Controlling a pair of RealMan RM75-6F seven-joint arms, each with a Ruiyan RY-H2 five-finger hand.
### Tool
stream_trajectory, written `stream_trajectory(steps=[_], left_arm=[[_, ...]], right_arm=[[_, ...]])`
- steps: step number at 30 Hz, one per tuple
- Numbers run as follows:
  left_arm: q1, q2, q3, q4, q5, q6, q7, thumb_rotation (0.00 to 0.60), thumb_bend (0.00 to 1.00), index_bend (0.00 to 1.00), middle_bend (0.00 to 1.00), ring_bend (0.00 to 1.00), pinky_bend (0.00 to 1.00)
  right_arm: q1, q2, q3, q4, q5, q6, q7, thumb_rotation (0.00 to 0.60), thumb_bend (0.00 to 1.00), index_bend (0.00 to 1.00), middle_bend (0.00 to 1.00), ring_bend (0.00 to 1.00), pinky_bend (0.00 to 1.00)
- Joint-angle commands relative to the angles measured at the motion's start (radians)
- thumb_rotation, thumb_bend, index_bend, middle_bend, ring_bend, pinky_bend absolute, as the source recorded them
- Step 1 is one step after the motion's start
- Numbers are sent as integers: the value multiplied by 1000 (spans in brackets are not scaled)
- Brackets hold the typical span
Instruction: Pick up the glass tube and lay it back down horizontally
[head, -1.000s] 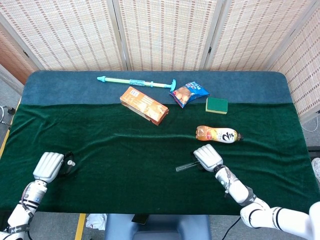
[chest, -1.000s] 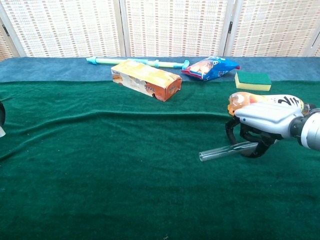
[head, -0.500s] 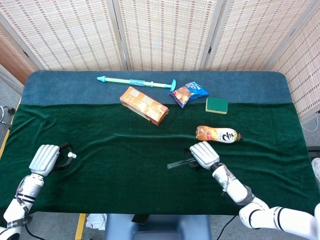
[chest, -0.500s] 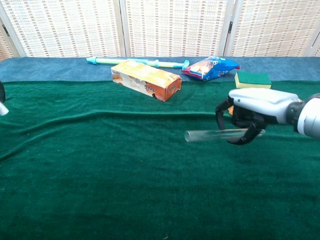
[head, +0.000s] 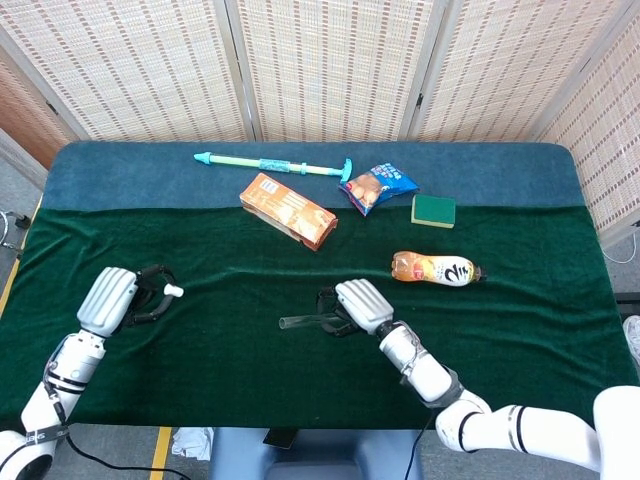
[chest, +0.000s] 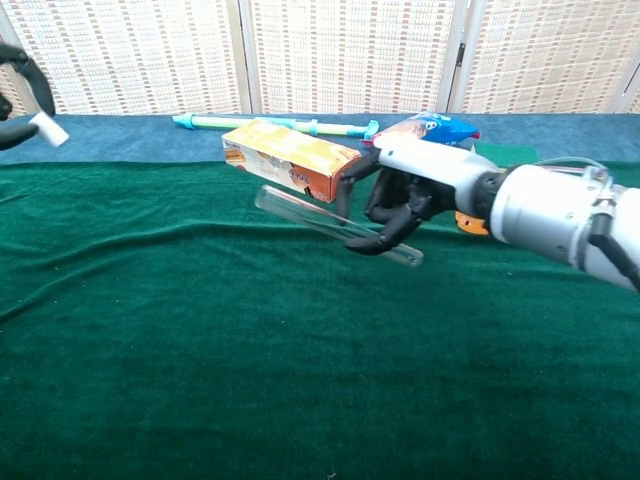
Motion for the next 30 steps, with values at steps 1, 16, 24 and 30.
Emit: stream_trajectory(steps=[1,16,24,30], left_arm=[[-15,-3,-9,-23,22,13,8,600,490,582,1000,910,940],[-61,-58,-20,-70,81,51,100,600,490,585,1000,910,940],[-65,-71,-14,-85,102,75,104,600,489,590,1000,910,940],[-66,-82,-2,-80,110,82,106,600,489,592,1000,910,940]], right_arm=[[24,-40,30,-8,61,-6,6,600,468,943,1000,1000,1000],[99,-157,116,13,215,-9,55,600,472,944,1000,1000,1000],[126,-194,138,32,246,2,65,600,473,947,1000,1000,1000],[135,-204,141,34,251,10,71,600,473,947,1000,1000,1000]])
